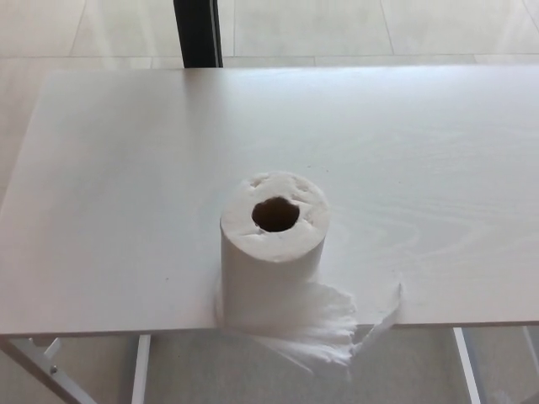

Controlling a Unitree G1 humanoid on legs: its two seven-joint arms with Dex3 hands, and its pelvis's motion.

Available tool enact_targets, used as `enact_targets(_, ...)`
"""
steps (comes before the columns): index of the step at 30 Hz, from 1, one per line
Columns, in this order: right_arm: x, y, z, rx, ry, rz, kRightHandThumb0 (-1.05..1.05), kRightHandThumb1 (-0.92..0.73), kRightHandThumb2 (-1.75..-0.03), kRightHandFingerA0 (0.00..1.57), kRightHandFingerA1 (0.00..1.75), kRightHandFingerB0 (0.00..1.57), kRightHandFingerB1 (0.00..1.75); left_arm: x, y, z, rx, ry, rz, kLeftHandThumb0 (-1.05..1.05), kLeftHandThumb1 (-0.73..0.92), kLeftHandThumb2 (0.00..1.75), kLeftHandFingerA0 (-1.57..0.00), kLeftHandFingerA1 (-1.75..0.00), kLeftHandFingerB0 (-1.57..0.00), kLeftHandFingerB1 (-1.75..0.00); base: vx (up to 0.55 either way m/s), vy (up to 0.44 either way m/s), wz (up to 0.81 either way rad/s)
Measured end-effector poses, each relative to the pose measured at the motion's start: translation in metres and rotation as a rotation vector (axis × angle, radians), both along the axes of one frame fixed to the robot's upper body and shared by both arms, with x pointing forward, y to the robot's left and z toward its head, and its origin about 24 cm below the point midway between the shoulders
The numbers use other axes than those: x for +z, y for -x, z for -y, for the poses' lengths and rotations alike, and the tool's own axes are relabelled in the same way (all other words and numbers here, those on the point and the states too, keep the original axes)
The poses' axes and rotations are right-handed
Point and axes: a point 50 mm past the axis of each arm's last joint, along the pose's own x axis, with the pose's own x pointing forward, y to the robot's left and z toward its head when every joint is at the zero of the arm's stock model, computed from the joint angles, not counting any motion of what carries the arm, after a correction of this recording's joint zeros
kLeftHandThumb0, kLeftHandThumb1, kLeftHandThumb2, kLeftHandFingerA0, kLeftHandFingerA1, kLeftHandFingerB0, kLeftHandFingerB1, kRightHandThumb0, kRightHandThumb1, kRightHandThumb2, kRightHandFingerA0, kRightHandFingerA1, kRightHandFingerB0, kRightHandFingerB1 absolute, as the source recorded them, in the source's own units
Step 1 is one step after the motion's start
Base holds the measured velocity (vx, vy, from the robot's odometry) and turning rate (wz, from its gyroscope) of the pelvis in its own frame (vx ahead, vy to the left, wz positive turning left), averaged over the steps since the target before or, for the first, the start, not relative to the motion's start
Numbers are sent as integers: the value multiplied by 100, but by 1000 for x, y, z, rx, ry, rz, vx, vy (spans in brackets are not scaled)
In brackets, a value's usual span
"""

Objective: A toilet paper roll is kept in the middle of the desk infront of the robot. The robot places its left hand on the top of the toilet paper roll to hold it still and uses its right hand to tear off a piece of toilet paper from it and hands the paper to a person

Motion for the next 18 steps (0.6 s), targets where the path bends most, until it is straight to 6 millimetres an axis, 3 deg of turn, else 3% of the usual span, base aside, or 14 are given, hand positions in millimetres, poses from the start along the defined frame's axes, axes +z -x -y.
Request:
enact_targets(1, -1, 8, 5, -41, -19, 23, -15, -64, -59, 51, 92, 42, 42, -6, 7, -10, 55, 20, -16, -32, 77, 62, -36, -80, -34, -51, 0, 0, 0)
enact_targets(3, -4, 19, 12, -96, -49, 51, -19, -65, -59, 49, 85, 39, 41, -16, 20, -24, 138, 53, -46, -36, 78, 62, -42, -83, -43, -58, 0, 0, 0)
enact_targets(4, -6, 24, 14, -122, -68, 62, -26, -67, -59, 30, 70, 33, 39, -21, 28, -32, 181, 73, -63, -37, 77, 62, -48, -79, -54, -70, 0, 0, 0)
enact_targets(5, -9, 28, 16, -143, -85, 70, -29, -66, -59, 30, 68, 29, 38, -26, 34, -38, 219, 91, -78, -37, 59, 100, -50, -75, -50, -70, 0, 0, 0)
enact_targets(6, -10, 32, 17, -157, -98, 73, -30, -66, -59, 27, 63, 28, 36, -30, 40, -42, 248, 105, -91, -39, 75, 61, -52, -75, -53, -62, 0, 0, 0)
enact_targets(7, -12, 34, 18, -166, -108, 76, -35, -60, -71, 22, 60, 25, 42, -34, 44, -45, 269, 115, -102, -37, 76, 63, -44, -71, -46, -56, 0, 0, 0)
enact_targets(10, -17, 44, 22, -208, -159, 92, -40, -60, -71, 17, 59, 24, 46, -50, 63, -58, 367, 170, -154, -34, 75, 62, -40, -63, -47, -54, 0, 0, 0)
enact_targets(11, -18, 46, 23, -219, -172, 96, -29, -46, -91, 16, 59, 30, 58, -55, 68, -61, 390, 184, -170, -35, 75, 61, -41, -61, -48, -52, 0, 0, 0)
enact_targets(12, -20, 49, 24, -233, -189, 99, -38, -69, -61, 20, 61, 33, 44, -61, 74, -64, 416, 201, -196, -38, 75, 62, -44, -60, -51, -51, 0, 0, 0)
enact_targets(14, -26, 54, 25, -255, -224, 98, -40, -70, -59, 29, 61, 31, 42, -72, 83, -69, 454, 228, -243, -41, 75, 61, -49, -60, -50, -48, 0, 0, 0)
enact_targets(15, -28, 56, 26, -266, -242, 95, -38, -67, -59, 49, 62, 36, 45, -77, 87, -70, 471, 240, -267, -41, 74, 61, -55, -60, -53, -47, 0, 0, 0)
enact_targets(16, -31, 58, 26, -274, -258, 92, -38, -67, -59, 49, 62, 36, 45, -81, 90, -72, 483, 249, -289, -41, 74, 61, -55, -60, -53, -47, 0, 0, 0)
enact_targets(17, -33, 59, 27, -284, -274, 86, -40, -65, -59, 59, 64, 44, 47, -86, 93, -74, 493, 257, -313, -39, 72, 61, -56, -59, -54, -47, 0, 0, 0)
enact_targets(18, -35, 60, 28, -293, -286, 83, -39, -64, -59, 70, 65, 58, 50, -89, 94, -75, 499, 263, -331, -40, 56, 95, -57, -71, -48, -61, 0, 0, 0)
